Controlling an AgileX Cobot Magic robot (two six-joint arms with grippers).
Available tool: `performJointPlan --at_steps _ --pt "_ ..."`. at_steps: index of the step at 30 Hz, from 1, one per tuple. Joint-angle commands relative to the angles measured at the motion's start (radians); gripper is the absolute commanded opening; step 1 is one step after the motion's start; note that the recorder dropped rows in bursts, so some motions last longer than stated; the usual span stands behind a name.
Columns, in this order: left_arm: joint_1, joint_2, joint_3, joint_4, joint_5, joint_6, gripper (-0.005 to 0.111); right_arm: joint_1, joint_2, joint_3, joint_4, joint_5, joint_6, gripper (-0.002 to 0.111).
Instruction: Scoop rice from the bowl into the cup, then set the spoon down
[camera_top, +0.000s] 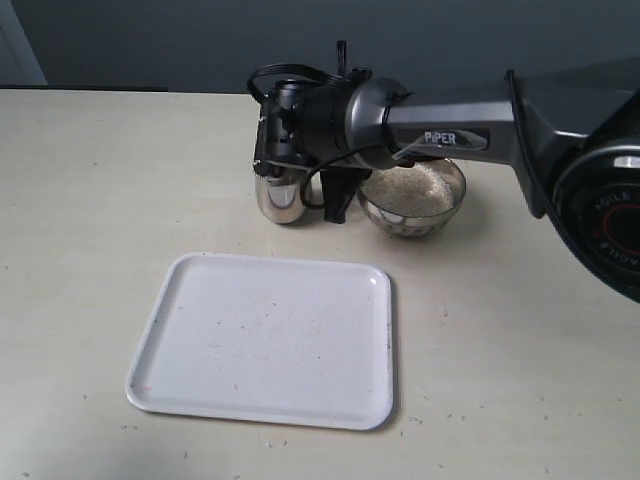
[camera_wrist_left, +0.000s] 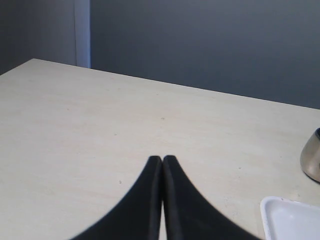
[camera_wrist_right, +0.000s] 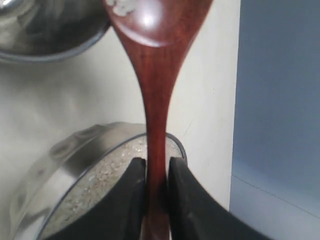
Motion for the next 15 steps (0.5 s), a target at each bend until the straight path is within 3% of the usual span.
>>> performJointPlan --at_steps 1,15 --pt "0.002 -0.005 0.001 0.001 -0.008 0.0 0.001 0.001 -0.011 0.025 -0.048 0.005 0.05 -0.001" --pt "0.002 -0.005 0.001 0.001 -0.008 0.0 0.001 0.001 -0.011 0.025 -0.153 0.002 0.124 -0.001"
